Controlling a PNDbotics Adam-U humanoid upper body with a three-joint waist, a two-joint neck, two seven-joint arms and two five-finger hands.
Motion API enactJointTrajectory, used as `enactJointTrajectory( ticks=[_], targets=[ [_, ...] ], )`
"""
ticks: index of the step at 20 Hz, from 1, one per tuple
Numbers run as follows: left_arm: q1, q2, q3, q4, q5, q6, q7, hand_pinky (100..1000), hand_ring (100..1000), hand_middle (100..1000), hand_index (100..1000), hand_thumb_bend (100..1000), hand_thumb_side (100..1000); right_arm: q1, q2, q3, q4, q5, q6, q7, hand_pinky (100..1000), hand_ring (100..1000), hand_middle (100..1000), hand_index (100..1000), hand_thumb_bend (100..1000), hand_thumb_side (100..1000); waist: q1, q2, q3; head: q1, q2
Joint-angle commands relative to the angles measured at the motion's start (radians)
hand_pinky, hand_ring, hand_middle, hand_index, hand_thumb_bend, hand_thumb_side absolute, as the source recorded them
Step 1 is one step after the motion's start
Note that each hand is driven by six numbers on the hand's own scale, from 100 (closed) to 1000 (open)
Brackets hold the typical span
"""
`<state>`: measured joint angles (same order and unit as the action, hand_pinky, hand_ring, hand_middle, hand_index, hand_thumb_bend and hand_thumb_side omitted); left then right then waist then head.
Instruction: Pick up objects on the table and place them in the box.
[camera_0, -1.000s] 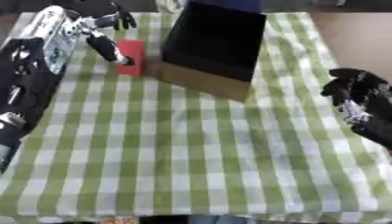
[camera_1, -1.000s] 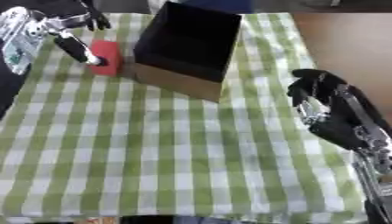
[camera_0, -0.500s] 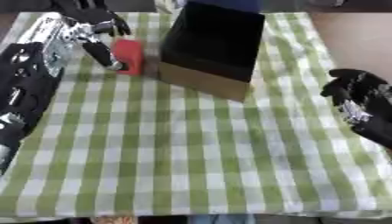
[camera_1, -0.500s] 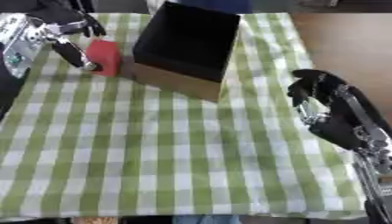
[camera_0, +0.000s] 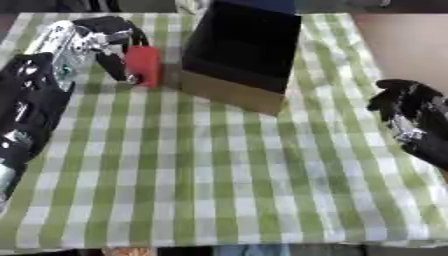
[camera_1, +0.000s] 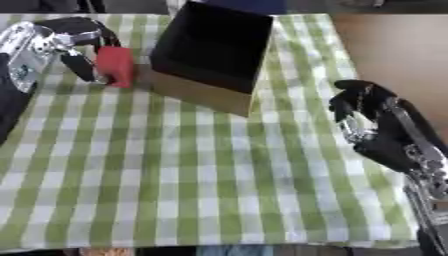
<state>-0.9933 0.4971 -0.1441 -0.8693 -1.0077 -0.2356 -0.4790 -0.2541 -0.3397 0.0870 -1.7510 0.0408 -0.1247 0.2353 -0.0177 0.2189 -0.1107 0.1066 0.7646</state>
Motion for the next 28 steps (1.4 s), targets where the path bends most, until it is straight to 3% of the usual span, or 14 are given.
enactJointTrajectory(
  ticks=[1,10,18,28],
  targets=[
    [-0.022,0.023,0.01,-0.043,0.022,0.003,0.013,704,520,486,722,321,109,-0.008,-0.014,-0.004,-0.01,-0.003,-0.002,0.001,793,675,620,826,100,434,0.0,-0.016,0.001,0.001,0.001],
    [-0.083,0.003,0.014,-0.183,0.108,0.035,0.03,700,514,477,714,334,134,-0.005,-0.016,-0.002,-0.008,-0.003,-0.002,0.002,793,675,620,826,100,433,-0.001,-0.024,0.002,0.003,0.001],
    [-0.124,-0.035,-0.005,-0.201,0.102,0.042,0.056,706,528,495,727,354,151,-0.005,-0.015,0.001,-0.007,-0.005,-0.003,0.007,792,674,620,826,100,434,0.001,-0.027,-0.005,0.01,0.004],
    [-0.158,-0.209,-0.046,-0.124,0.009,0.01,0.093,716,560,532,758,386,170,-0.018,-0.007,0.013,-0.008,-0.011,-0.003,0.019,792,674,620,826,100,438,0.002,-0.014,-0.056,0.036,0.0]
  ],
)
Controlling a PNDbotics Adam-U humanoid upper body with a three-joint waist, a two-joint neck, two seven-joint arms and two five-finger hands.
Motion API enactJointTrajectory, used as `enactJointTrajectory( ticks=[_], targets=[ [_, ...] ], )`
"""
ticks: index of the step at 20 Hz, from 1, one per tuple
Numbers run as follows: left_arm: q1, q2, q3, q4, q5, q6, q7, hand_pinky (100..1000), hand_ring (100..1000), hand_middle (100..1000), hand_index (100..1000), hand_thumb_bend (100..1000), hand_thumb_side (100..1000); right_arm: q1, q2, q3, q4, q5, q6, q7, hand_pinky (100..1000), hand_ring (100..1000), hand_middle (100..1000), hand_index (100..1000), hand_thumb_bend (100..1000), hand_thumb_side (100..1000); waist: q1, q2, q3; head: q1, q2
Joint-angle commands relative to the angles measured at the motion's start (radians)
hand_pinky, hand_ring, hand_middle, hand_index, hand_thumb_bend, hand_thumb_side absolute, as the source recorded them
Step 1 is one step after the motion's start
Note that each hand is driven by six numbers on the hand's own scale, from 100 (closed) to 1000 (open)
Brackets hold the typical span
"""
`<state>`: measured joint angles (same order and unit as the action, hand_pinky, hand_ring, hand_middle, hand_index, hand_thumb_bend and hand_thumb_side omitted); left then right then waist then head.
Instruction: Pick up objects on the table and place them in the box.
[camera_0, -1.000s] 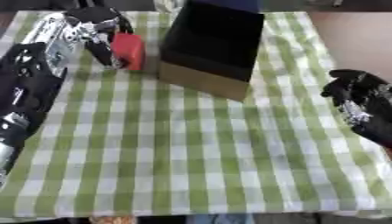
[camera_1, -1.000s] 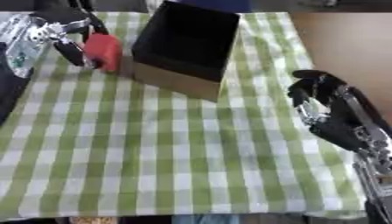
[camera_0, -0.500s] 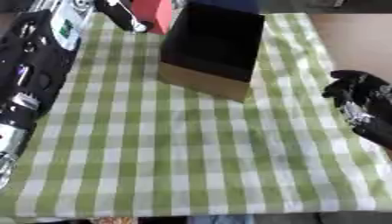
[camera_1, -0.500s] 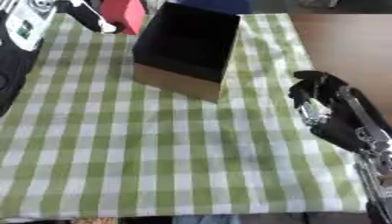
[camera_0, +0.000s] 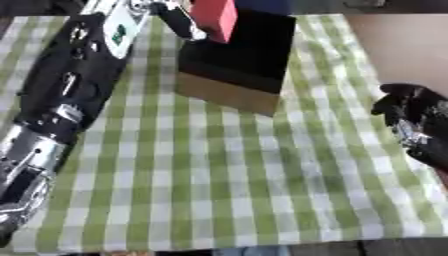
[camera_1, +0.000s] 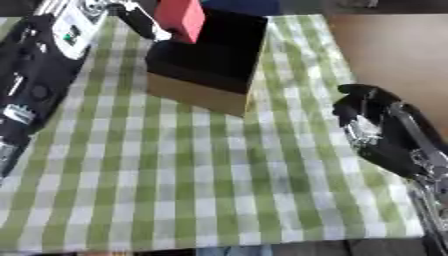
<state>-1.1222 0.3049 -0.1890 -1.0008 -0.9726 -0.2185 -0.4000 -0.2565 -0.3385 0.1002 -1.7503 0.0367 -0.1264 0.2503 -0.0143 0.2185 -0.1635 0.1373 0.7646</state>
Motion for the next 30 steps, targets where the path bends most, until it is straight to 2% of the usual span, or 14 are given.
enactJointTrajectory(
  ticks=[1,6,8,10,11,15,21,26,30],
  targets=[
    [-0.028,-0.027,-0.003,0.016,-0.038,-0.012,0.016,719,565,538,763,391,175,-0.017,-0.008,0.0,-0.009,-0.007,-0.001,0.004,792,674,620,826,100,439,-0.002,-0.012,-0.006,0.007,-0.001],
    [-0.019,-0.057,-0.003,0.053,-0.094,-0.023,0.026,736,601,580,793,427,195,-0.018,-0.005,0.001,-0.009,-0.008,-0.001,0.005,792,674,620,825,100,442,-0.001,-0.009,-0.014,0.01,-0.002],
    [-0.015,-0.062,-0.002,0.063,-0.115,-0.018,0.037,769,668,656,827,511,265,-0.018,-0.005,0.001,-0.009,-0.008,-0.001,0.006,792,674,620,826,100,443,0.0,-0.008,-0.014,0.011,-0.002],
    [-0.011,-0.065,-0.001,0.067,-0.136,-0.007,0.058,787,700,693,841,554,296,-0.019,-0.005,0.001,-0.009,-0.008,0.0,0.006,792,674,620,826,100,443,0.0,-0.009,-0.014,0.011,-0.002],
    [-0.01,-0.065,-0.001,0.067,-0.148,0.0,0.071,807,735,736,863,610,331,-0.019,-0.004,0.001,-0.009,-0.008,-0.001,0.006,792,674,620,825,100,443,0.001,-0.009,-0.013,0.011,-0.002],
    [-0.006,-0.063,-0.004,0.062,-0.198,0.018,0.119,848,791,798,896,719,381,-0.019,-0.004,0.001,-0.008,-0.008,-0.001,0.007,792,674,620,826,100,443,0.001,-0.009,-0.011,0.011,-0.003],
    [-0.009,-0.038,0.008,0.02,-0.182,0.014,0.144,834,764,762,881,701,394,-0.018,-0.006,-0.001,-0.007,-0.007,-0.001,0.005,792,673,620,826,100,444,0.002,-0.011,-0.005,0.009,-0.005],
    [-0.007,0.018,0.047,-0.082,-0.1,0.01,0.145,803,718,717,853,642,390,-0.015,-0.01,-0.007,-0.007,-0.005,-0.001,0.0,792,673,620,826,100,446,0.004,-0.012,0.01,-0.002,-0.008],
    [0.031,0.069,0.087,-0.182,-0.035,0.018,0.181,779,688,692,839,612,375,-0.013,-0.011,-0.013,-0.007,-0.003,-0.001,-0.006,792,673,620,826,100,446,0.004,-0.011,0.027,-0.012,-0.01]
  ],
)
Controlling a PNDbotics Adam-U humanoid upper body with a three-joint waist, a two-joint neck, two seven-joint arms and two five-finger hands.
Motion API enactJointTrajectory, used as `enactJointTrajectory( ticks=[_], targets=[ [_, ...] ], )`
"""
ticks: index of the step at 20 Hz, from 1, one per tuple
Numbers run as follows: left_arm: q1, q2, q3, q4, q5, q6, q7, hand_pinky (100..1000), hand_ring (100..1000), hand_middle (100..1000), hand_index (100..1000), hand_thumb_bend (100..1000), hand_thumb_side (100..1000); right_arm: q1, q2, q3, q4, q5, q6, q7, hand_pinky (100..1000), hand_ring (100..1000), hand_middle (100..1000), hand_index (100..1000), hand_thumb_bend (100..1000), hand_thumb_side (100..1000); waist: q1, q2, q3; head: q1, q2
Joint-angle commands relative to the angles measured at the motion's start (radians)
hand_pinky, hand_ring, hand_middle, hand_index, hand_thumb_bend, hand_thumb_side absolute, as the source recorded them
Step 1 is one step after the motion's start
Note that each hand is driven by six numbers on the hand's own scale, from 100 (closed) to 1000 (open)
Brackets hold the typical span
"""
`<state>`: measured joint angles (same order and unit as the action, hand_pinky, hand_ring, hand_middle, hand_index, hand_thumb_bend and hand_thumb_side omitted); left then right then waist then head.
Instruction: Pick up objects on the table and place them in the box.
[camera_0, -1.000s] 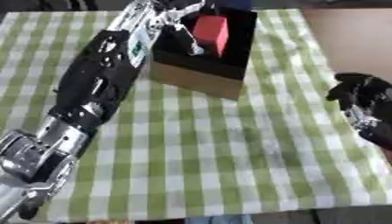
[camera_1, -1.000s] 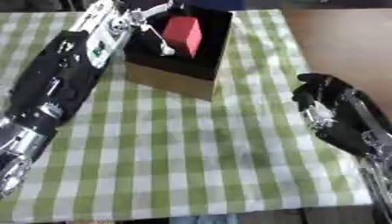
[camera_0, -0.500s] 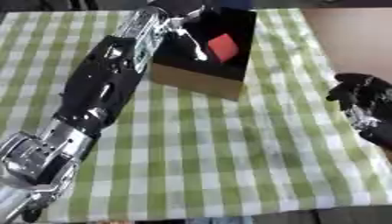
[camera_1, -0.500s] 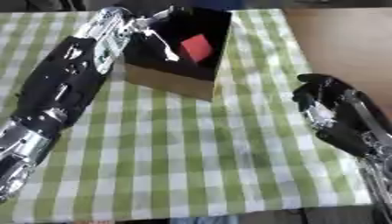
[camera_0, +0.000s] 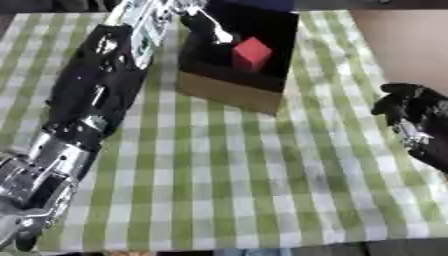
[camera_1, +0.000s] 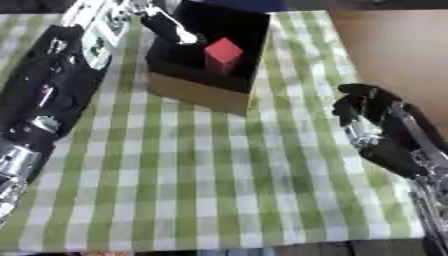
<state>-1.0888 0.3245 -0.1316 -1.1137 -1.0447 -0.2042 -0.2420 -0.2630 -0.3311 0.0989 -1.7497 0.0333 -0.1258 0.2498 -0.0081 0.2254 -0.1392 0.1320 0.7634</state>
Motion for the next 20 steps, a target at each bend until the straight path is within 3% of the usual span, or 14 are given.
enactJointTrajectory(
  ticks=[1,9,20],
  targets=[
    [0.015,0.06,0.038,-0.094,0.052,0.008,0.036,770,678,685,836,601,368,-0.006,-0.019,-0.013,-0.008,0.001,-0.001,-0.007,792,673,620,825,100,446,-0.003,-0.018,0.008,-0.008,-0.009],
    [0.206,0.102,0.066,-0.308,0.184,0.075,0.083,745,649,665,823,574,350,-0.008,-0.019,-0.022,-0.011,0.002,-0.002,-0.017,792,673,620,825,100,442,-0.01,-0.014,0.035,-0.022,-0.015],
    [0.443,0.066,0.107,-0.526,0.37,0.228,0.088,720,620,642,803,526,337,-0.012,-0.015,-0.026,-0.013,0.0,-0.001,-0.021,792,672,619,825,100,442,-0.016,-0.009,0.047,-0.026,-0.016]
  ],
)
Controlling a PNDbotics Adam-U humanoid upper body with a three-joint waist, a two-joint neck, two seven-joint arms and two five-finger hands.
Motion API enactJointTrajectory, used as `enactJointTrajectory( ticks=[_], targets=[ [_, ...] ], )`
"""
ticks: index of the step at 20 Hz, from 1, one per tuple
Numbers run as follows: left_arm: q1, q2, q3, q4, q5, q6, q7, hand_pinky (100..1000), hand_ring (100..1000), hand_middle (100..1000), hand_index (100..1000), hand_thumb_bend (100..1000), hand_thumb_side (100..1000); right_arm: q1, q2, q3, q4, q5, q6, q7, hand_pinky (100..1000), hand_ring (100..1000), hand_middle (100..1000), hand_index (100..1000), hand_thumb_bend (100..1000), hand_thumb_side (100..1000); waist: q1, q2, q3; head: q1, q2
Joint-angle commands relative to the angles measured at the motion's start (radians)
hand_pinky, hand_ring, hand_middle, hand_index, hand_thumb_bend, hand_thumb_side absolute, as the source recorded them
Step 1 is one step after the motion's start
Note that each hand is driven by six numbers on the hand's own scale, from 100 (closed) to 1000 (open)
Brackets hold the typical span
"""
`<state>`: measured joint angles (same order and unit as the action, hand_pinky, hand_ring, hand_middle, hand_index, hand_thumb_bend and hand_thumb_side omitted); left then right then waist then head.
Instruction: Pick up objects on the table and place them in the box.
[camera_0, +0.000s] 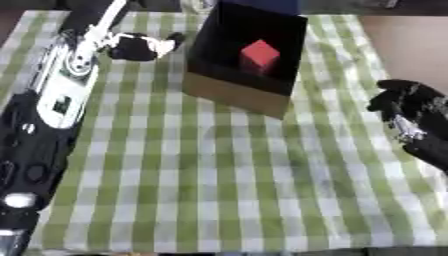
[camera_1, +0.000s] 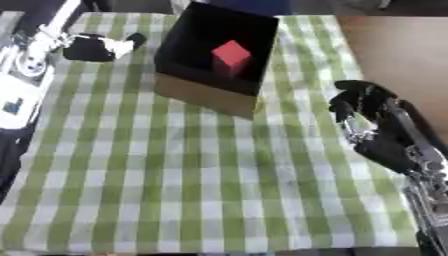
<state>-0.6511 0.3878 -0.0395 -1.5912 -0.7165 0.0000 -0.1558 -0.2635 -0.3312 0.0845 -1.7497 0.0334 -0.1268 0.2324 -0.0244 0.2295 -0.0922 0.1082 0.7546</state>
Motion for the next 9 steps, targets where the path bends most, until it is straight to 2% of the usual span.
enactJointTrajectory(
  ticks=[1,9],
  targets=[
    [0.018,0.0,0.016,-0.058,0.06,0.029,0.002,719,619,641,802,524,337,-0.011,-0.015,-0.012,-0.013,-0.001,0.0,-0.005,792,672,619,825,100,441,0.0,-0.013,0.001,-0.004,-0.006],
    [0.078,-0.018,0.031,-0.095,0.213,0.054,0.011,706,604,625,791,520,353,-0.011,-0.012,-0.014,-0.015,-0.002,0.0,-0.007,792,672,619,825,100,442,-0.003,-0.011,0.004,-0.007,-0.006]
  ],
)
